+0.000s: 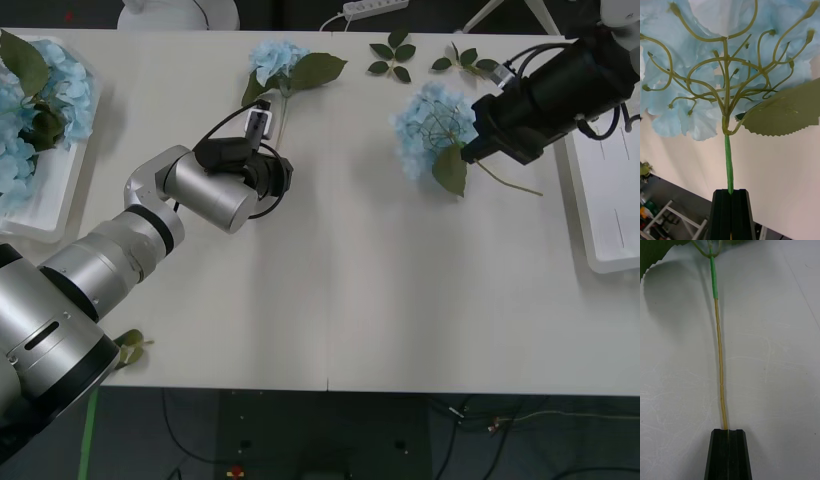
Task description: Place the red flowers into the right box and the blue flowers into the left box. If a person shows an open palm, hand one flower to the person first, then continue sorting.
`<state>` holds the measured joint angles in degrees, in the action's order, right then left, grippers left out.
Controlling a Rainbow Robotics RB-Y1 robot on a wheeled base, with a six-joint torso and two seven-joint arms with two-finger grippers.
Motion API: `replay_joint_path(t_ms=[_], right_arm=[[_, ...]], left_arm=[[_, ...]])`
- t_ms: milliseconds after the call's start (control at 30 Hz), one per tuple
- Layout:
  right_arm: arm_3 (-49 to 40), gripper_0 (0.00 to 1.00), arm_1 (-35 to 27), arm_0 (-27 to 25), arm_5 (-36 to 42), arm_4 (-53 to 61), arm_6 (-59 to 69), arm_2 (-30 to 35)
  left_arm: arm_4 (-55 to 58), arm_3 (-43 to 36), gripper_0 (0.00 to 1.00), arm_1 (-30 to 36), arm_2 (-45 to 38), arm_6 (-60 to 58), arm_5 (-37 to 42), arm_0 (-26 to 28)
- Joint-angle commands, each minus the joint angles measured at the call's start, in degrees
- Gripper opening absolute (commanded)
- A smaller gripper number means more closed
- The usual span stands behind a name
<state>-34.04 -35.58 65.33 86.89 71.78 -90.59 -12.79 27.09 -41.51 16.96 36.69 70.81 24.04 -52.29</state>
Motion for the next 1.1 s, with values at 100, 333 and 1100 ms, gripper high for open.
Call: replay_joint_path(t_ms=[100, 333, 1100], right_arm=[[-16.76, 0.0, -7.31, -1.53, -1.2, 9.43, -10.13, -0.74], [-31.09, 0.0, -10.39, -7.5, -8.32, 19.89, -18.48, 0.22], [-59.12, 0.0, -6.25, -19.89, -44.79, 42.48, -43.18, -7.86]], left_arm=[[0.86, -4.99, 0.0, 1.76, 3.03, 0.56, 1.8, 3.69], [1.03, -32.67, 0.0, 16.7, 3.3, 0.47, 14.63, 14.85], [-8.64, -68.44, 1.0, 45.09, -3.47, -1.2, 15.33, 45.96]])
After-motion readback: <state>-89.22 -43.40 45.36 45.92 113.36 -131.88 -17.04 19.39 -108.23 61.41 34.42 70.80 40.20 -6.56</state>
